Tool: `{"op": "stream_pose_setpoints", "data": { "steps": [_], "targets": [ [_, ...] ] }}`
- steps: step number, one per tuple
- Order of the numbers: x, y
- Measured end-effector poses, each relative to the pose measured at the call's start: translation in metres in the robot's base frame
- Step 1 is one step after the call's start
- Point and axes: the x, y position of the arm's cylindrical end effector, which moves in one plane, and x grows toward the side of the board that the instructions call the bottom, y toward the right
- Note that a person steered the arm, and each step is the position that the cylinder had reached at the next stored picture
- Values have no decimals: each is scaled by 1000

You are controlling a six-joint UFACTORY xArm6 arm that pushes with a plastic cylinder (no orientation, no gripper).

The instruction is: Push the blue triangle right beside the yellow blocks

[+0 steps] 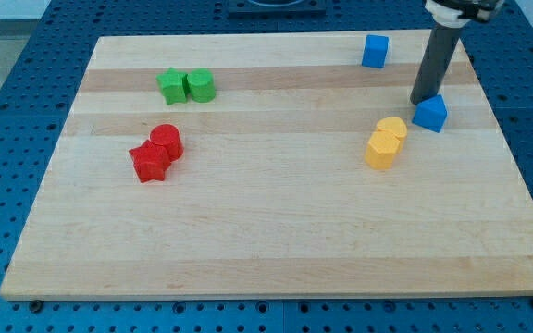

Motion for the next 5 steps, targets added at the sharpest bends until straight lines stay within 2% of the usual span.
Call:
{"op": "stream_pose_setpoints", "data": {
  "steps": [1,2,3,5],
  "targets": [
    [5,0],
    [-18,16],
    [-23,50],
    [6,46]
  ]
}}
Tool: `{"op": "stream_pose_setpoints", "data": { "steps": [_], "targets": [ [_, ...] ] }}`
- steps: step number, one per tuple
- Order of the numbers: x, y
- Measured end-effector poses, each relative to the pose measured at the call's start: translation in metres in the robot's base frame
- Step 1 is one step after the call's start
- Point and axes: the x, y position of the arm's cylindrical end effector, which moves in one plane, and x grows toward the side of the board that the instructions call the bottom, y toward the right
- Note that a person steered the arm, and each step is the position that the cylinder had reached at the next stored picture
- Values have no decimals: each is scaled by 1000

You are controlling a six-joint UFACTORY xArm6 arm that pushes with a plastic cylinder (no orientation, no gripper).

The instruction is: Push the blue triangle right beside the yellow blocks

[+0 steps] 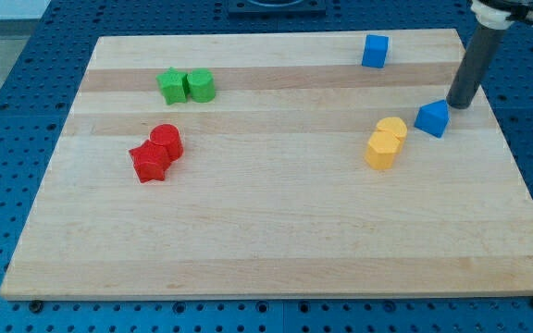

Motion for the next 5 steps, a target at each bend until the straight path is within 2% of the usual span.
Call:
{"op": "stream_pose_setpoints", "data": {
  "steps": [2,3,4,5],
  "targets": [
    [15,-14],
    [-10,-15],
    [-8,-33],
    [25,-49]
  ]
}}
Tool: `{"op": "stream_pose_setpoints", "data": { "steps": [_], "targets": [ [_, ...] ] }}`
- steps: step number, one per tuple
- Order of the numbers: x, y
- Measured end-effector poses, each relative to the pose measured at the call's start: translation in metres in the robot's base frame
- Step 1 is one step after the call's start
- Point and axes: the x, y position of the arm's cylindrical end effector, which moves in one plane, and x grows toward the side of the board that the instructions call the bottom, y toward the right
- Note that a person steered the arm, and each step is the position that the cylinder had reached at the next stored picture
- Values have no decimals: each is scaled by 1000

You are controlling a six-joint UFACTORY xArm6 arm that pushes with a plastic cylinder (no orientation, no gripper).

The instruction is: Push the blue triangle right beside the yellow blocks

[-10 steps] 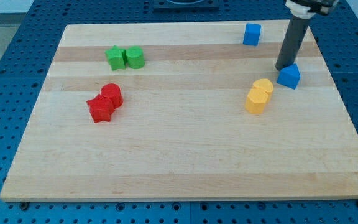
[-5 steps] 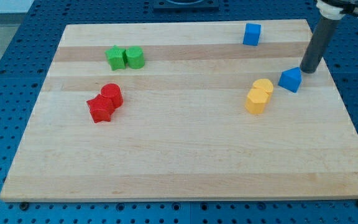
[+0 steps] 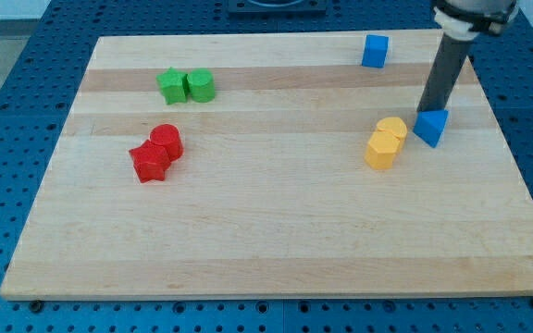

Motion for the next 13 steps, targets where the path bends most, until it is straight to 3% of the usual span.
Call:
{"op": "stream_pose_setpoints", "data": {
  "steps": [4,10,12,13],
  "targets": [
    [6,29],
    [33,-10],
    [33,61],
    [38,57]
  ]
}}
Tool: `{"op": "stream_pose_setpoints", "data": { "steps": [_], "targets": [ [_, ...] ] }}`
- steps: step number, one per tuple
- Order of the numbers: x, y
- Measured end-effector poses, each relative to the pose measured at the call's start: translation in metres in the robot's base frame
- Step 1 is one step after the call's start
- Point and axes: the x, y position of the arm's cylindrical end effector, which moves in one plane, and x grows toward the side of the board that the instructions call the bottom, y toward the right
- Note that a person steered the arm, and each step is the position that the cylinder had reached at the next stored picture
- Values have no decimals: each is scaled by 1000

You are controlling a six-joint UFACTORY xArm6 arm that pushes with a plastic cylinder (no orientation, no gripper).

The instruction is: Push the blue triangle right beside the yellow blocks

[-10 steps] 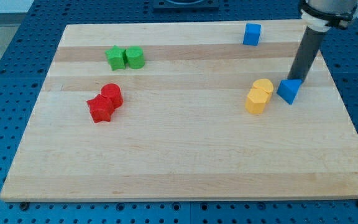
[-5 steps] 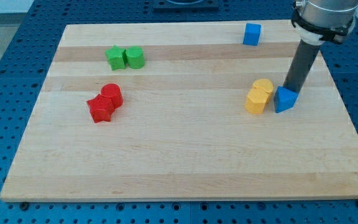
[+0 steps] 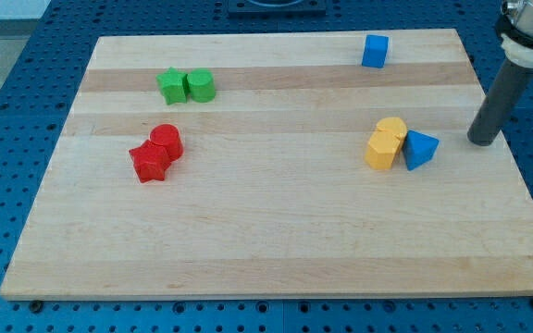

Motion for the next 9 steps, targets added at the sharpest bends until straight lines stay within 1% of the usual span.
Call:
{"op": "stream_pose_setpoints", "data": {
  "steps": [1,4,5,6,8,9],
  "targets": [
    [1,-14],
    [8,-29],
    [28,-35],
    [37,-36],
    [37,-82],
    [35,-58]
  ]
}}
